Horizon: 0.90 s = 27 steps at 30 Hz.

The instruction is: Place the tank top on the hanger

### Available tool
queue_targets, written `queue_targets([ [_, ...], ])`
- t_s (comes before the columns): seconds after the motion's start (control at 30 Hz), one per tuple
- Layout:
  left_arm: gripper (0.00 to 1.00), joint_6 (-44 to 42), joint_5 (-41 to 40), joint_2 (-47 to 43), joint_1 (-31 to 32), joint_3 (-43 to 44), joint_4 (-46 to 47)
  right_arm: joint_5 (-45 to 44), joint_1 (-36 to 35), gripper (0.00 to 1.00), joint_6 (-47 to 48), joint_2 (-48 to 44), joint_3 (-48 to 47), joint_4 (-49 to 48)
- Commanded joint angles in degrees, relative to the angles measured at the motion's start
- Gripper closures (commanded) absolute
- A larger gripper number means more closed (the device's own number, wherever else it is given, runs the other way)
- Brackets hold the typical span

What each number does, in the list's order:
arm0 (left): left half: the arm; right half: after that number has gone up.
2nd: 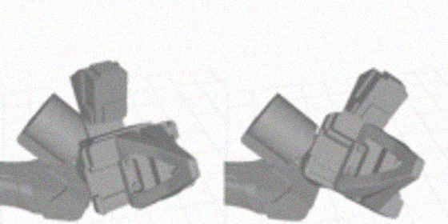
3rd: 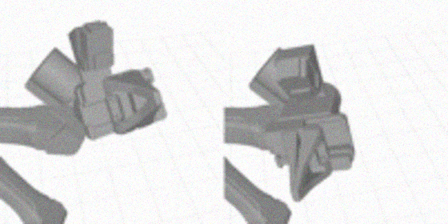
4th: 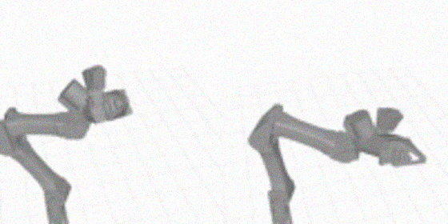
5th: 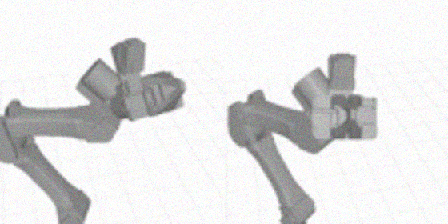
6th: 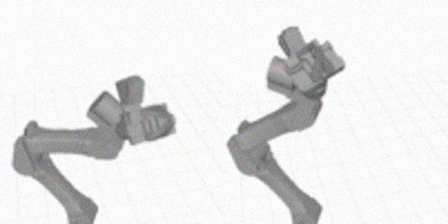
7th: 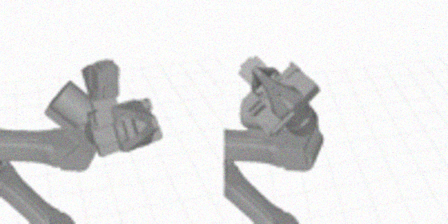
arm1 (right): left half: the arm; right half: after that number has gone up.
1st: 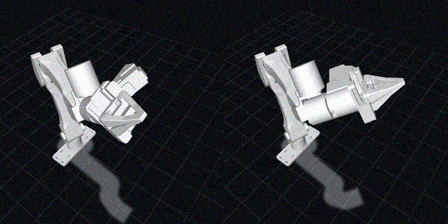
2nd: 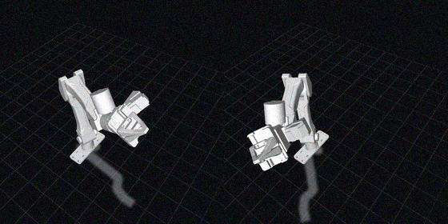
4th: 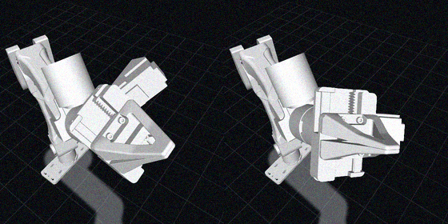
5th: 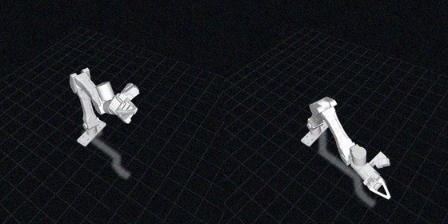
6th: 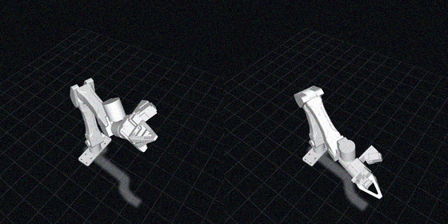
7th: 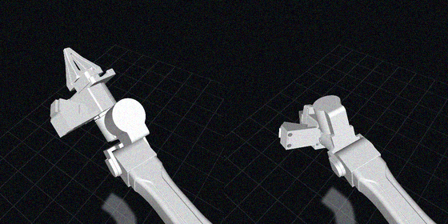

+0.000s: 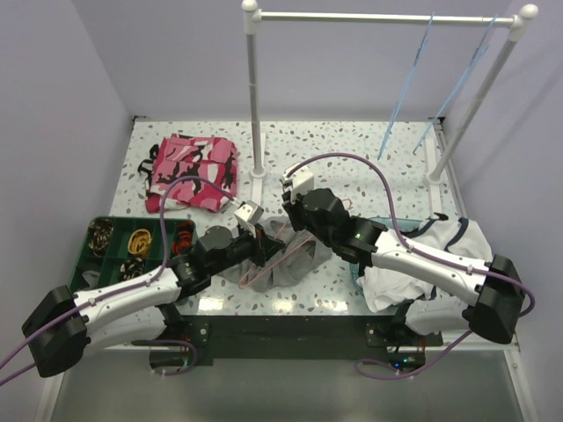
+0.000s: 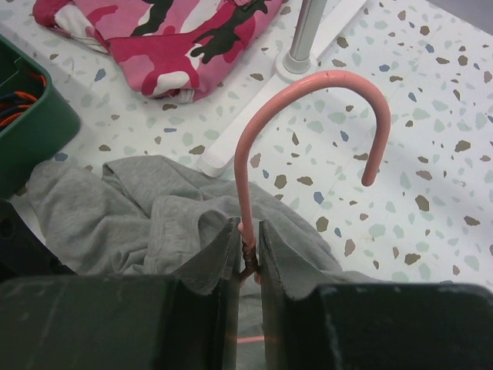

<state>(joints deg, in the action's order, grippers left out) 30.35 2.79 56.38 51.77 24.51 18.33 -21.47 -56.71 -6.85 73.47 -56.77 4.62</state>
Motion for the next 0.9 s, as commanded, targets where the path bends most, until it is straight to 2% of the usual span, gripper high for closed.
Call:
queue_targets([
  [0.0,0.99,-0.4,0.7,0.1,-0.1,0.3,5.3,-1.6,-0.2,1.00,1.7,0.7,-1.1,-1.9],
  [0.2,0.68,0.4,-0.8,0.0,-0.1,1.0,3.5,-2.2,-0.2,1.00,3.9,1.1,-0.7,-1.6],
  [0.27,0.65,0.7,-1.3,-0.3,-0.1,1.3,2.9,-2.6,-0.2,1.00,4.6,1.2,-0.5,-1.5],
  [0.3,0.60,0.9,-1.7,-0.5,-0.1,1.6,1.8,-2.8,-0.2,1.00,4.7,1.2,-0.4,-1.5],
  [0.43,0.49,2.0,-2.6,-1.8,-0.1,2.0,-0.8,-4.4,-0.2,1.00,4.8,1.4,0.2,-1.7],
  [0.7,0.46,2.0,-2.6,-5.0,-0.1,2.7,-6.7,-6.9,-0.3,1.00,3.1,3.1,-0.1,-2.5],
  [0.87,0.46,3.7,-9.4,-10.3,-0.3,4.4,-16.0,-10.3,-0.5,1.00,1.2,4.1,-1.1,-1.5],
])
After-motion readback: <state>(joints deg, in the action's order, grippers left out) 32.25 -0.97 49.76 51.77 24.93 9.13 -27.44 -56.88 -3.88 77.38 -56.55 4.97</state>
